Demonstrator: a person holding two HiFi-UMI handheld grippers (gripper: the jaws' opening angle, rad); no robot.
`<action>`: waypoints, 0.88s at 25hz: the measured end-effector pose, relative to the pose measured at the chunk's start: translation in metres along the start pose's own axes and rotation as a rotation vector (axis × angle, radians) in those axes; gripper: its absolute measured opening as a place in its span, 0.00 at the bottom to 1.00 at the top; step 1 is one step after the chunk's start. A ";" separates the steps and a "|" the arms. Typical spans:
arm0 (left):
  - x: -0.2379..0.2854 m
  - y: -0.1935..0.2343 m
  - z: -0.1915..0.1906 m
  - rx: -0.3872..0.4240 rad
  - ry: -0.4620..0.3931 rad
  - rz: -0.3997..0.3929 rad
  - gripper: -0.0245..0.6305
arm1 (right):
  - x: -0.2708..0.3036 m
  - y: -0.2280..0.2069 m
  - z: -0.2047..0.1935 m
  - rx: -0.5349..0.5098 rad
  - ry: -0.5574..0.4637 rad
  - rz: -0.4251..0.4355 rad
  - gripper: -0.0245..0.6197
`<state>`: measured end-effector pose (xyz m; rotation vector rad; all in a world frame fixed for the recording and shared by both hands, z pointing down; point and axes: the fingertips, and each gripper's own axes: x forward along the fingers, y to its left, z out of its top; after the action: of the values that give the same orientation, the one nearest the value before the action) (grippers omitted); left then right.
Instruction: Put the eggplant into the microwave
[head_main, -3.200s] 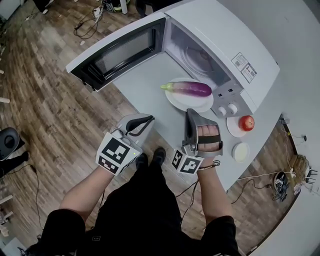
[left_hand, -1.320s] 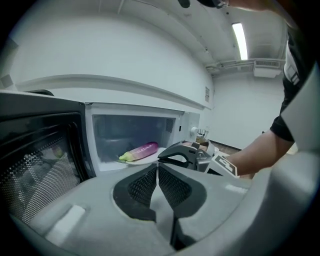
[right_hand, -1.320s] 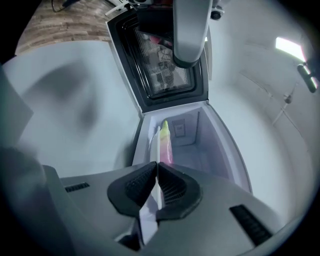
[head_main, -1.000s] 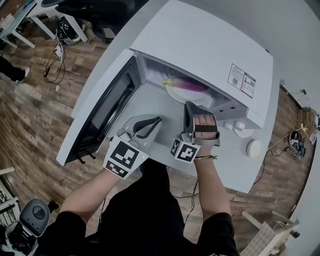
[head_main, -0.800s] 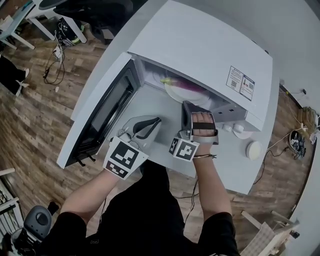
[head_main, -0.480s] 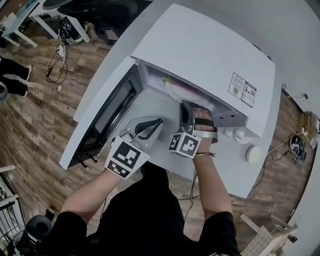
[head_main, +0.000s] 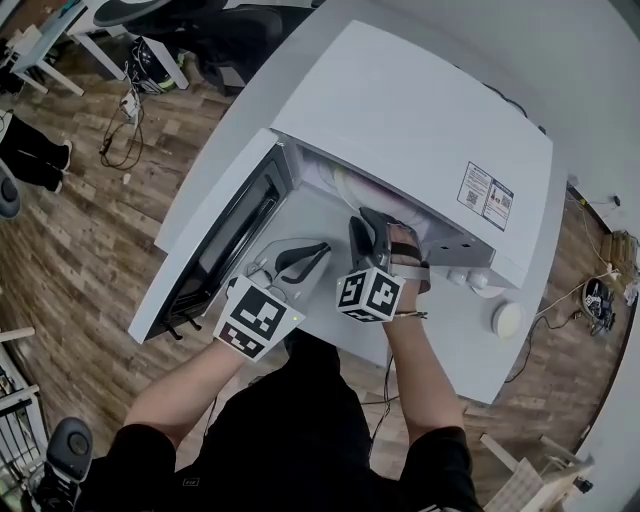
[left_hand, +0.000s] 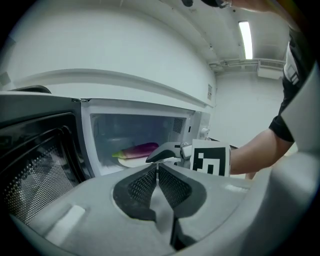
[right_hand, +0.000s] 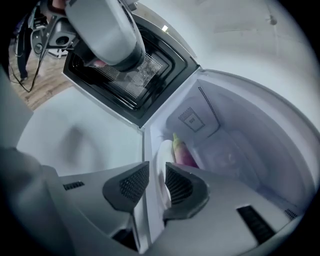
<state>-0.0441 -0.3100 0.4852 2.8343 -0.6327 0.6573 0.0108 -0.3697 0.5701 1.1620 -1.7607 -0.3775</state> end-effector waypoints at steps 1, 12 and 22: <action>0.001 0.001 0.001 -0.005 0.000 -0.002 0.07 | 0.000 0.000 0.000 0.001 -0.001 0.001 0.20; 0.005 0.014 0.009 -0.041 -0.008 -0.004 0.07 | 0.022 -0.028 -0.011 0.213 0.031 0.011 0.10; -0.003 0.011 0.015 -0.103 -0.020 -0.014 0.07 | 0.014 -0.041 -0.003 0.330 0.001 -0.025 0.10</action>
<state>-0.0461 -0.3226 0.4711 2.7510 -0.6301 0.5779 0.0343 -0.4007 0.5512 1.4143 -1.8549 -0.1011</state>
